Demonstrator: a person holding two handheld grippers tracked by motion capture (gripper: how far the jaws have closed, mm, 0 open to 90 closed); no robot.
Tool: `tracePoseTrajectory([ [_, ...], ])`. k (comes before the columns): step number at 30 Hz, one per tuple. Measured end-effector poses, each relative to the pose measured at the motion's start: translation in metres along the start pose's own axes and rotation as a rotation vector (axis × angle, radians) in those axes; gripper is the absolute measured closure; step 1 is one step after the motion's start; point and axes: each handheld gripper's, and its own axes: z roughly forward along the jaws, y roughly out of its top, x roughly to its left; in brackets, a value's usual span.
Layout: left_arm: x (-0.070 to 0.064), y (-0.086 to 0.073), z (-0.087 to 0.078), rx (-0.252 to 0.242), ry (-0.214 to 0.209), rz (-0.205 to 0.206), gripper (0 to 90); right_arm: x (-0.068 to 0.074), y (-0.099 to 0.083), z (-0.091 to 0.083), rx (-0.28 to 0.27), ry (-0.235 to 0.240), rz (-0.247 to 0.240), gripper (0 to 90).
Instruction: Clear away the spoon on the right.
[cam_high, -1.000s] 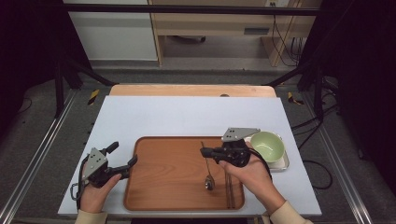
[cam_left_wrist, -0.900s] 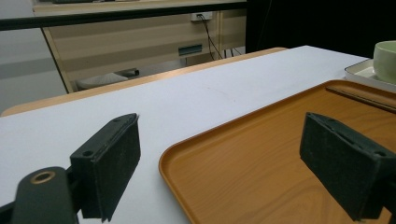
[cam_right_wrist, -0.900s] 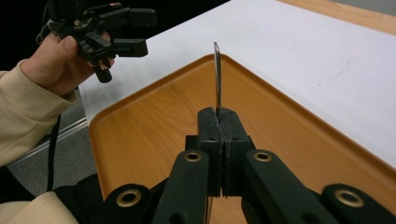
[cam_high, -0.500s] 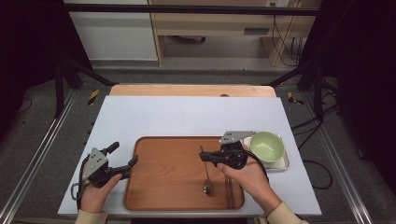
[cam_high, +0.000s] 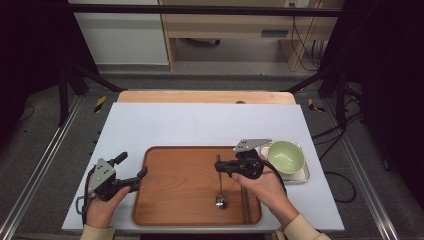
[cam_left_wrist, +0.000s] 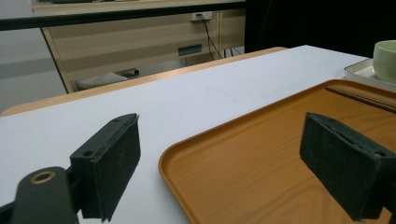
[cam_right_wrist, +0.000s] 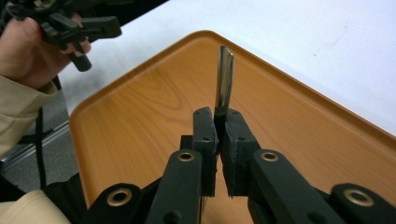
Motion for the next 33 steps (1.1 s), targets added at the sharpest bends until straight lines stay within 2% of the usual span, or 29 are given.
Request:
tracePoseTrajectory([
  [9, 0.001, 0.000, 0.000, 0.000, 0.002, 0.000, 12.0, -0.007, 0.002, 0.009, 0.057, -0.045, 0.011, 80.6],
  [15, 0.001, 0.000, -0.001, -0.001, 0.002, -0.001, 12.0, -0.012, 0.003, 0.017, 0.106, -0.067, -0.009, 78.5],
  [26, 0.001, 0.000, 0.000, 0.002, 0.000, 0.002, 12.0, -0.011, -0.004, 0.024, 0.172, -0.069, -0.028, 76.0],
  [33, 0.000, 0.000, 0.001, 0.005, -0.003, 0.002, 12.0, -0.011, -0.007, 0.027, 0.235, -0.105, -0.057, 72.9],
])
